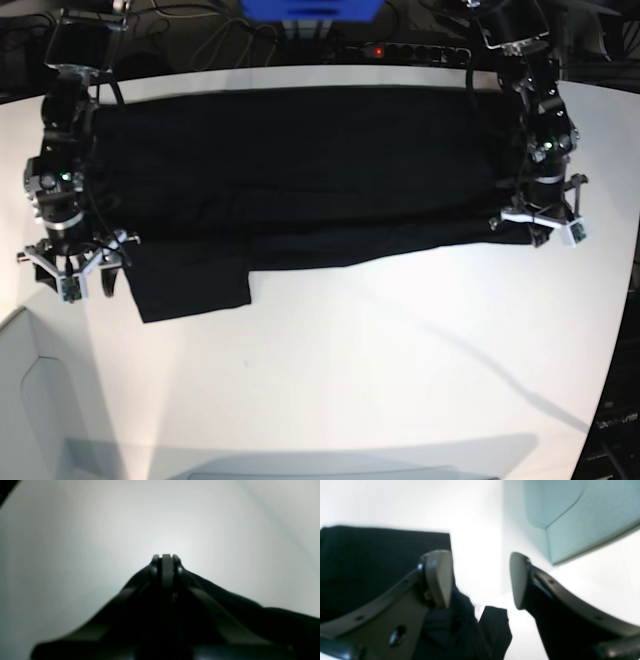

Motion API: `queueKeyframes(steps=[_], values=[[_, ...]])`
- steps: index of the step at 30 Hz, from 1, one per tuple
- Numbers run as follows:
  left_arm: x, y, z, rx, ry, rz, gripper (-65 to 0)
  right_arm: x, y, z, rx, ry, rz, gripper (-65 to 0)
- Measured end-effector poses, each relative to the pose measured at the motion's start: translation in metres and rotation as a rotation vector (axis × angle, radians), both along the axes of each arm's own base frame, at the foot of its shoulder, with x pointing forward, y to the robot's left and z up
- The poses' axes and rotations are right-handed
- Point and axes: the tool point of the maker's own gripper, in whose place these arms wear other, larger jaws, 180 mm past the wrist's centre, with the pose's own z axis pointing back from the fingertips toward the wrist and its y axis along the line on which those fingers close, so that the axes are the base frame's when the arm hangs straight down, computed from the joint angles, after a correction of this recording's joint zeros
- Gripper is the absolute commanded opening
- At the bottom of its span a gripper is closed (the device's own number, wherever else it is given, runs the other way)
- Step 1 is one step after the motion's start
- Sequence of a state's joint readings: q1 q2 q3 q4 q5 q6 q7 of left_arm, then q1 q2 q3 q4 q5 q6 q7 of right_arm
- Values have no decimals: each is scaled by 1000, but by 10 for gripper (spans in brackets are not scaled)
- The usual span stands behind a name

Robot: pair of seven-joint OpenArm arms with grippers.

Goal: Fold the T-shirt properly
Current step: 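Grasp the protruding sleeve with the right gripper and tuck it under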

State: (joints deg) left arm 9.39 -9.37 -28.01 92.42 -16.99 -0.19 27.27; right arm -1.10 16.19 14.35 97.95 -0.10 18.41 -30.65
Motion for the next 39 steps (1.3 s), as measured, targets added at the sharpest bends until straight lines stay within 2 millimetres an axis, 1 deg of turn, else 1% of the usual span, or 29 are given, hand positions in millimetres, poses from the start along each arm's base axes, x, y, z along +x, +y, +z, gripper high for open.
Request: queueKeyframes(steps=[1,5,7,10,11,14,17,22,25,28,32,34,35,37,39], values=[[0,-1,4,4,-11,-4,-649,1,-1,-2,2,13,-6,-240],[-7,-4,11,17,-12,-15,-649,9,-6,-9,15,46,-26,-231],[-4,-7,21,25,-43,-18,-649,15,-7,-14,26,58,-25,-231],[-4,-12,29,26,-67,-25,-649,18,0,-35,41,132,42,-231],[-5,-13,30,28,-68,-26,-649,20,2,-44,54,160,57,-232],[-8,-12,27,29,-56,-25,-649,26,-2,-62,79,209,39,-232],[-8,-12,28,29,-59,-24,-649,31,4,-76,92,251,57,-232],[-9,-12,27,29,-55,-24,-649,28,15,-102,101,332,82,-232],[-9,-12,27,28,-55,-23,-649,33,20,-109,127,343,85,-232],[-9,-12,27,28,-54,-24,-649,40,17,-114,173,339,70,-235],[-10,-12,25,27,-51,-23,-649,43,17,-115,185,341,65,-244],[-10,-12,25,26,-49,-22,-649,43,17,-116,184,339,68,-286],[-10,-12,24,26,-49,-22,-649,43,17,-116,184,341,68,-324],[-10,-11,24,26,-46,-22,-649,43,20,-117,190,342,72,-440],[-10,-11,24,25,-47,-22,-649,43,24,-117,200,338,77,-570]])
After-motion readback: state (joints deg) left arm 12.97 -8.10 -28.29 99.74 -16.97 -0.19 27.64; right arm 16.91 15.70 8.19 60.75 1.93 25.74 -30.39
